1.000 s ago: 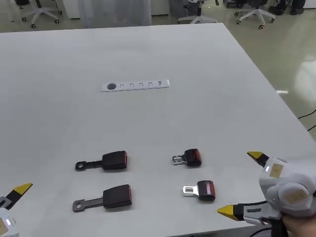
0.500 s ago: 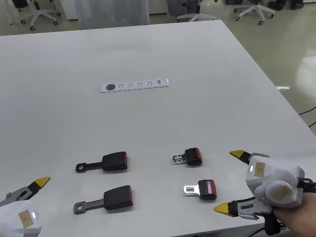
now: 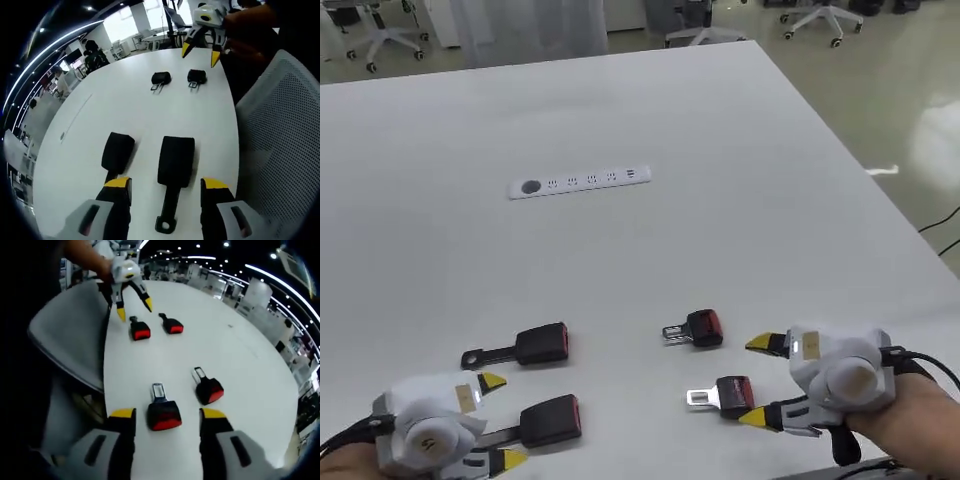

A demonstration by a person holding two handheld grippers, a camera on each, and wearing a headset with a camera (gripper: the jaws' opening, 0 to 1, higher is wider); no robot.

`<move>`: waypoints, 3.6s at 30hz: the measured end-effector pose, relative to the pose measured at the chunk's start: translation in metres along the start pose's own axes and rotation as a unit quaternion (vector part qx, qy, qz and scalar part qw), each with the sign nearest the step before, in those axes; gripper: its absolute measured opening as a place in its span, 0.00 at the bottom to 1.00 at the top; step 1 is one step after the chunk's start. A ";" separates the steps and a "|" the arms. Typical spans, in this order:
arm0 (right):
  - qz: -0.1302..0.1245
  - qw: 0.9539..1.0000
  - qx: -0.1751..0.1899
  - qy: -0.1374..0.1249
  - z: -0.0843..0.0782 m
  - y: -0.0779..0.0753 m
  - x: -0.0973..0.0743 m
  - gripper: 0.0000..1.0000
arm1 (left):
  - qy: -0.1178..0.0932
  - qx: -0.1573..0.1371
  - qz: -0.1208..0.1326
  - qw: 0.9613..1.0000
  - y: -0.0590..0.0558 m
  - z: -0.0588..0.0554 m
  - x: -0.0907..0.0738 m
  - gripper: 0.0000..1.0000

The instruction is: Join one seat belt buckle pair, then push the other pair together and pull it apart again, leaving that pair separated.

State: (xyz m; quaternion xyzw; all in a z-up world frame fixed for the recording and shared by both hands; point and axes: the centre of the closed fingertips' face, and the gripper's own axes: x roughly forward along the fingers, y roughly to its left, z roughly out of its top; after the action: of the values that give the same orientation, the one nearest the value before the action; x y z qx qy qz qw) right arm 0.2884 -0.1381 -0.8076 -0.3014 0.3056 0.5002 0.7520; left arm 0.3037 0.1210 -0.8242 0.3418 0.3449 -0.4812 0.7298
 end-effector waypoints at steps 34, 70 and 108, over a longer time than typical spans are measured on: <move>0.105 0.991 -0.030 0.080 -0.031 0.004 0.041 0.34 | 0.082 0.083 -0.124 0.985 -0.017 0.000 0.038 0.33; 0.125 0.989 -0.052 0.065 -0.026 0.001 0.047 0.34 | 0.114 0.116 -0.151 0.975 -0.019 -0.001 0.039 0.33; 0.097 0.995 -0.028 -0.012 0.067 0.040 0.113 0.34 | 0.140 0.126 -0.147 0.971 -0.020 0.000 0.041 0.33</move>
State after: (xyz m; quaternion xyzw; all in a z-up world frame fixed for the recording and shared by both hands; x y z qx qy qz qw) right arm 0.2967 -0.0103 -0.8566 -0.2849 0.3101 0.5827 0.6951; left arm 0.2974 0.0960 -0.8612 0.4400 0.4269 -0.5703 0.5467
